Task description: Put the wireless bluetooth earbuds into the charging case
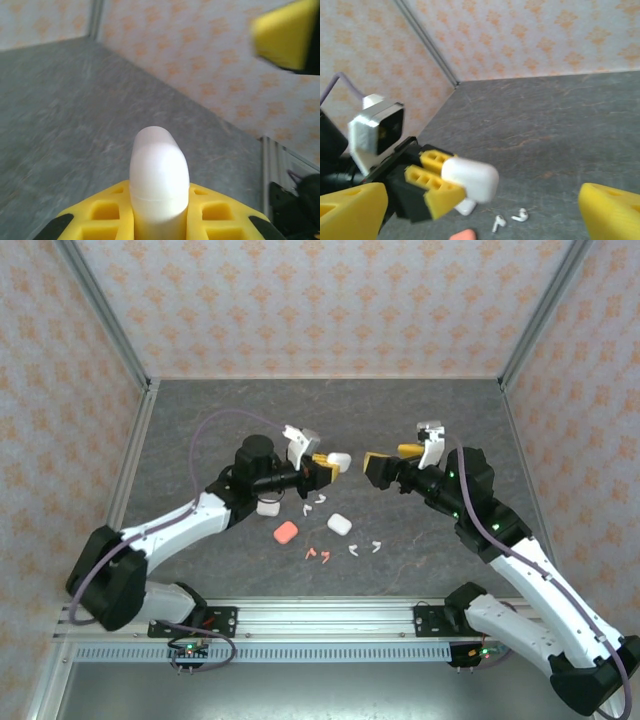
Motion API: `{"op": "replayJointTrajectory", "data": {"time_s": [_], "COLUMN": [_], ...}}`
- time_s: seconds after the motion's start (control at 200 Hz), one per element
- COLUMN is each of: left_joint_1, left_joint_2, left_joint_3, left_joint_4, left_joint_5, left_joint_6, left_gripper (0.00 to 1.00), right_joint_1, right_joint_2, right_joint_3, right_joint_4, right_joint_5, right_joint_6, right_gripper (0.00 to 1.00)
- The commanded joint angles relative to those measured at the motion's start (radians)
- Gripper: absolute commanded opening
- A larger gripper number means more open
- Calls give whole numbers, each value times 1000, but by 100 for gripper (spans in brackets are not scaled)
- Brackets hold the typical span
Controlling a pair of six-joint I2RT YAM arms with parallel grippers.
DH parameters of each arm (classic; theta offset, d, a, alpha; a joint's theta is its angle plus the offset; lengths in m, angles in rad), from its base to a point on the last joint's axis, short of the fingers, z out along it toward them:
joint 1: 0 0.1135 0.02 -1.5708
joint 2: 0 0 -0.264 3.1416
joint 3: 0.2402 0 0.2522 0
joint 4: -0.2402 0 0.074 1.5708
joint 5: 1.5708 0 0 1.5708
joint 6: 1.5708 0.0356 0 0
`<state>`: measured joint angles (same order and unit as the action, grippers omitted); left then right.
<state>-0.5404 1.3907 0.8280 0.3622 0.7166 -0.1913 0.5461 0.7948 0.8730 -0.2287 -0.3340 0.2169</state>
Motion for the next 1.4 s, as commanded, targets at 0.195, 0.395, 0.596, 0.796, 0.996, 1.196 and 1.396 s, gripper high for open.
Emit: {"op": "replayJointTrajectory", "data": {"time_s": [0.195,0.395,0.596,0.796,0.996,1.196,1.396], "left_joint_1": [128,170,196,204,216,220,235], "left_joint_2": [321,506,670,760,774,780,764], "left_joint_3": [232,374,493,566,564,565,556], "left_joint_4": [-65,-89,-112,-167,-172,-190,-208], "left_joint_5": [-27,-41,-17,-4,-15,-30,-50], "left_joint_6": [-154,-186,-221,-211,-209,-198,-187], "left_gripper": [0,0,0,4,28,37,43], "right_joint_1": [-3,-6,-7,-8,-8,-7,-8], "right_joint_2": [-29,-22,-17,-16,-19,-16,-7], "right_joint_3": [-82,-111,-124,-144,-152,-144,-94], "right_joint_4": [15,37,24,39,39,20,-64], "right_joint_5": [101,118,141,133,141,157,189], "right_joint_6": [77,87,91,100,108,111,97], "right_gripper": [99,99,99,99,99,99,99]}}
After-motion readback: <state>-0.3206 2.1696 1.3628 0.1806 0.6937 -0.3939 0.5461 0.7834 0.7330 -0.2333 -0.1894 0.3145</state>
